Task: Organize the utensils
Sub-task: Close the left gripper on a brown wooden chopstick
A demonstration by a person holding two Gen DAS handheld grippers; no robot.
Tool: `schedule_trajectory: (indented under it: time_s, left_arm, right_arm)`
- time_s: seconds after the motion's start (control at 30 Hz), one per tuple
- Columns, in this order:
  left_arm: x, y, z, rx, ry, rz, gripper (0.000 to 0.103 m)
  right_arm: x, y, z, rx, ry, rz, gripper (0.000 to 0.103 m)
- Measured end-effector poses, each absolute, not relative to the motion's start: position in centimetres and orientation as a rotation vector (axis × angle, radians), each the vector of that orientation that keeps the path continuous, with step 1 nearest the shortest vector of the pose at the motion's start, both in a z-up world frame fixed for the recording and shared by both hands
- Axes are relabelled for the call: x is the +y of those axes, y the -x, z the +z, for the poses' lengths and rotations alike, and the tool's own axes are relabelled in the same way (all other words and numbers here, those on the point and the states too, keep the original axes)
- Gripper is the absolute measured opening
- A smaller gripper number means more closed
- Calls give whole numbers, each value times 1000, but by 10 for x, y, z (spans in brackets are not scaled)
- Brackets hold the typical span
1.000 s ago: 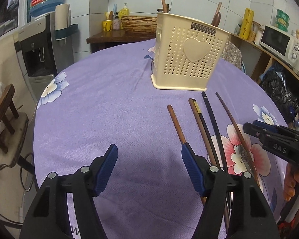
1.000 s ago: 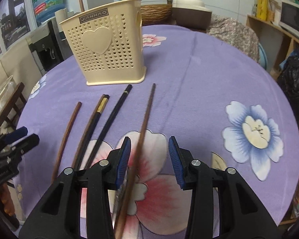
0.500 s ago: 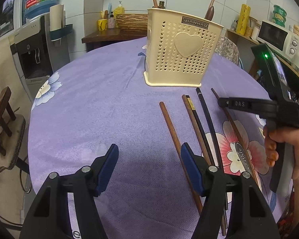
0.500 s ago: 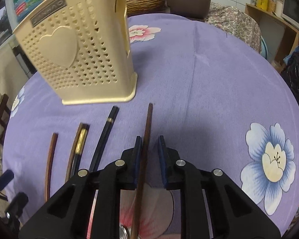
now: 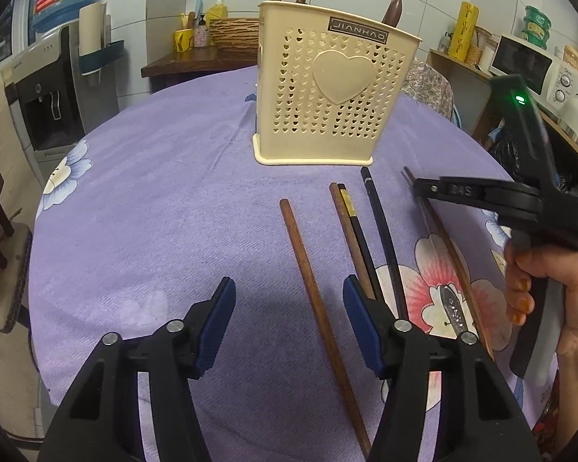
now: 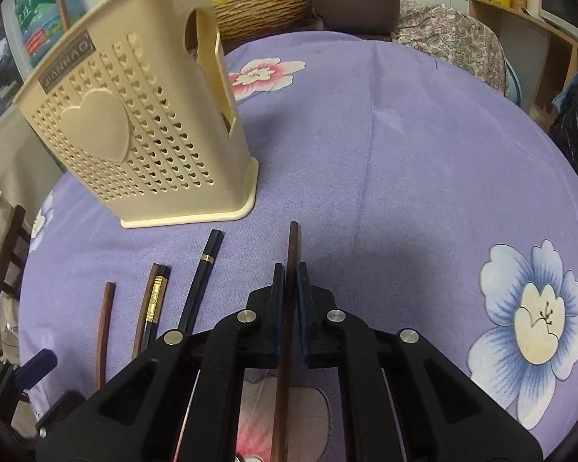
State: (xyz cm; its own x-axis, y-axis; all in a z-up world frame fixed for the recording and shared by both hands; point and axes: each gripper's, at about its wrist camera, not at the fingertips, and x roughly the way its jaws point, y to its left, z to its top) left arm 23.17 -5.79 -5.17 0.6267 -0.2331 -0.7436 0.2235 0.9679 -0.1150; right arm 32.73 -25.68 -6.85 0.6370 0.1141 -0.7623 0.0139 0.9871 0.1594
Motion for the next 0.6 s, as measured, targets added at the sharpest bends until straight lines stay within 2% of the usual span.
schedule_trajectory:
  time_s: [0.07, 0.2, 0.6]
  left_arm:
    - [-60, -239, -52, 863, 22, -265, 52]
    - [-67, -257, -55, 887, 12, -251, 36]
    - [-92, -283, -63, 919, -39, -196, 20]
  right_arm:
    - [-257, -318, -63, 853, -121, 54, 7]
    - [-256, -303, -60, 828, -98, 66, 7]
    - [-251, -288, -58, 816, -91, 90, 7]
